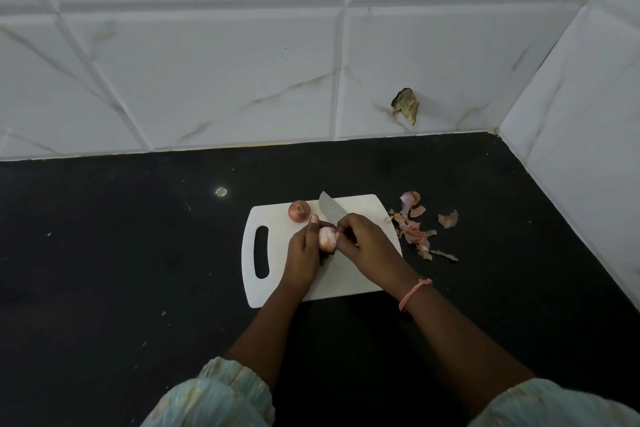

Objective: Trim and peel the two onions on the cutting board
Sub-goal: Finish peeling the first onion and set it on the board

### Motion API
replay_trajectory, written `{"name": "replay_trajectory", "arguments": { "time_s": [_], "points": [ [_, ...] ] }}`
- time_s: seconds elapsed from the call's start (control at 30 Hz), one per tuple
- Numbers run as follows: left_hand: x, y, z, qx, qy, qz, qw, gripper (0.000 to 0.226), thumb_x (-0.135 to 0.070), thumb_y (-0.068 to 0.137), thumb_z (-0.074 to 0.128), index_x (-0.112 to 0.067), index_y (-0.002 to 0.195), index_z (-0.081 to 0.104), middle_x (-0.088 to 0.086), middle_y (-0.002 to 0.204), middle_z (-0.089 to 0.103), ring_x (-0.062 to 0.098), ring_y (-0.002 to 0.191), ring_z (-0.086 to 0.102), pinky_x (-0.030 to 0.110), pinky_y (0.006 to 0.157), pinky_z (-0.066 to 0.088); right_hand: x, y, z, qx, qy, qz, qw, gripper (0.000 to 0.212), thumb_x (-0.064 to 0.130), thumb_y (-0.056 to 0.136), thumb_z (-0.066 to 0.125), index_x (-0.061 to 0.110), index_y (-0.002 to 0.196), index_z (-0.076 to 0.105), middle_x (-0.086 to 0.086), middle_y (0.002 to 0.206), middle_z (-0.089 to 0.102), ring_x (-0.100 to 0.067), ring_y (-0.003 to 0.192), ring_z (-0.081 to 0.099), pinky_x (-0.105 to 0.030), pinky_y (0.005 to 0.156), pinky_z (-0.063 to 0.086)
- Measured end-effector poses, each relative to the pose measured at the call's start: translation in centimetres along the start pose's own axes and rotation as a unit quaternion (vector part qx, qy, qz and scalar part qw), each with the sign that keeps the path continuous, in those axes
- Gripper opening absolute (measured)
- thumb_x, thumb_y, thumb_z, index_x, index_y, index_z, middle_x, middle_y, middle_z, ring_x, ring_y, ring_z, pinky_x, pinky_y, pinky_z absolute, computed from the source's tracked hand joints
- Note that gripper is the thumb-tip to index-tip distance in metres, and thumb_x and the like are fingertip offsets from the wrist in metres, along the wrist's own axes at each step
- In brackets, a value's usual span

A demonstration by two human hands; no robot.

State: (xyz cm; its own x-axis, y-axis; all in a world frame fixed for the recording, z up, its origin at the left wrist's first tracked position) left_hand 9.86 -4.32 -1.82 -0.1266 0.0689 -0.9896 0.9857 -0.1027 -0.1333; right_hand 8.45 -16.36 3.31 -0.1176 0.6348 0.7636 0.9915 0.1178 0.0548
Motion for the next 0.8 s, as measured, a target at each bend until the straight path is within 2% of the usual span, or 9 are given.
{"name": "replay_trajectory", "arguments": {
  "time_s": [0.07, 0.2, 0.3, 0.43, 0.5, 0.57, 0.63, 0.73, 0.8],
  "points": [
    [-0.1, -0.1, -0.1, 0.002, -0.002, 0.000, 1.000, 0.058, -0.036, 0.108, 0.025, -0.009, 0.086, 0.071, 0.001, 0.061, 0.063, 0.012, 0.058, 0.054, 0.023, 0.053, 0.042, -0.4, -0.1, 0.0, 0.003, 0.042, 0.032, 0.999, 0.006, 0.016, 0.092, 0.058, 0.010, 0.089, 0.059, 0.003, 0.082, 0.057, -0.004, 0.069, 0.050, -0.015, 0.063, 0.038],
    [-0.4, -0.3, -0.1, 0.002, -0.003, 0.004, 1.000, 0.056, -0.037, 0.108, 0.025, -0.014, 0.085, 0.071, 0.002, 0.062, 0.065, 0.013, 0.059, 0.056, 0.024, 0.055, 0.044, -1.4, 0.0, 0.2, 0.010, 0.135, 0.095, 0.986, 0.008, 0.015, 0.094, 0.055, 0.013, 0.088, 0.060, 0.002, 0.078, 0.058, -0.010, 0.070, 0.052, -0.024, 0.068, 0.042],
    [-0.5, -0.4, -0.2, 0.001, -0.012, 0.006, 1.000, 0.057, -0.037, 0.108, 0.025, -0.013, 0.086, 0.071, 0.003, 0.065, 0.066, 0.014, 0.060, 0.056, 0.025, 0.055, 0.044, -1.5, 0.0, 0.1, -0.009, 0.163, 0.101, 0.981, 0.011, 0.013, 0.095, 0.055, 0.018, 0.087, 0.060, 0.002, 0.080, 0.062, -0.012, 0.076, 0.058, -0.025, 0.073, 0.046],
    [-0.1, -0.3, -0.5, -0.011, -0.016, 0.008, 1.000, 0.058, -0.038, 0.108, 0.024, -0.011, 0.089, 0.071, 0.007, 0.070, 0.067, 0.011, 0.060, 0.056, 0.023, 0.058, 0.046, -1.1, -0.5, -0.7, -0.060, 0.166, 0.088, 0.980, 0.012, 0.010, 0.095, 0.055, 0.011, 0.094, 0.067, -0.002, 0.085, 0.069, -0.011, 0.079, 0.064, -0.020, 0.077, 0.050],
    [-0.1, -0.2, -0.5, -0.010, -0.021, 0.014, 1.000, 0.058, -0.037, 0.108, 0.024, -0.007, 0.092, 0.070, 0.006, 0.068, 0.066, 0.010, 0.059, 0.056, 0.021, 0.057, 0.046, -0.4, -0.9, -1.1, -0.075, 0.142, 0.060, 0.985, 0.009, 0.014, 0.091, 0.064, 0.012, 0.096, 0.071, 0.003, 0.086, 0.070, -0.003, 0.080, 0.064, -0.012, 0.074, 0.048],
    [0.0, -0.2, -0.4, -0.006, -0.024, 0.016, 1.000, 0.058, -0.036, 0.109, 0.024, -0.004, 0.093, 0.070, 0.005, 0.065, 0.064, 0.010, 0.058, 0.056, 0.020, 0.056, 0.045, 0.3, -1.4, -1.2, -0.088, 0.091, 0.030, 0.992, 0.013, 0.018, 0.083, 0.074, 0.013, 0.096, 0.072, 0.006, 0.088, 0.070, -0.002, 0.082, 0.064, -0.010, 0.072, 0.047],
    [0.1, -0.1, -0.4, -0.006, -0.024, 0.016, 1.000, 0.058, -0.036, 0.109, 0.024, -0.004, 0.094, 0.070, 0.008, 0.066, 0.064, 0.011, 0.059, 0.056, 0.021, 0.056, 0.045, 0.7, -1.6, -1.2, -0.111, 0.040, -0.004, 0.993, 0.011, 0.018, 0.082, 0.075, 0.013, 0.092, 0.072, 0.007, 0.086, 0.069, -0.004, 0.081, 0.063, -0.013, 0.070, 0.048],
    [0.1, -0.1, -0.5, -0.008, -0.025, 0.016, 1.000, 0.057, -0.035, 0.109, 0.024, -0.006, 0.095, 0.071, 0.011, 0.070, 0.066, 0.011, 0.060, 0.056, 0.022, 0.057, 0.045, 1.0, -1.6, -1.1, -0.125, -0.002, -0.029, 0.992, 0.005, 0.018, 0.086, 0.069, 0.014, 0.088, 0.070, 0.005, 0.083, 0.066, -0.007, 0.079, 0.061, -0.026, 0.070, 0.051],
    [-0.1, -0.2, -0.5, -0.010, -0.025, 0.021, 0.999, 0.054, -0.029, 0.109, 0.024, -0.006, 0.095, 0.071, 0.005, 0.066, 0.066, 0.009, 0.057, 0.055, 0.020, 0.056, 0.045, 1.3, -1.7, -1.1, -0.124, -0.028, -0.033, 0.991, 0.014, 0.028, 0.089, 0.061, 0.016, 0.089, 0.067, 0.007, 0.084, 0.064, -0.007, 0.079, 0.059, -0.029, 0.070, 0.051]
  ]
}}
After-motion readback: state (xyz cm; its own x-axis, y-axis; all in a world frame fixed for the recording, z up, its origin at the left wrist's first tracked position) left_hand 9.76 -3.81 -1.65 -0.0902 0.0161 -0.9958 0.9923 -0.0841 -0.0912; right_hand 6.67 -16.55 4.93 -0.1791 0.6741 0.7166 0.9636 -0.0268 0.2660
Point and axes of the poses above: each hand's wrist, its own y-axis towards the middle knuckle, its own z-axis out of the palm, x = y × z, the point moved 8 cm from there along y, towards the middle knuckle
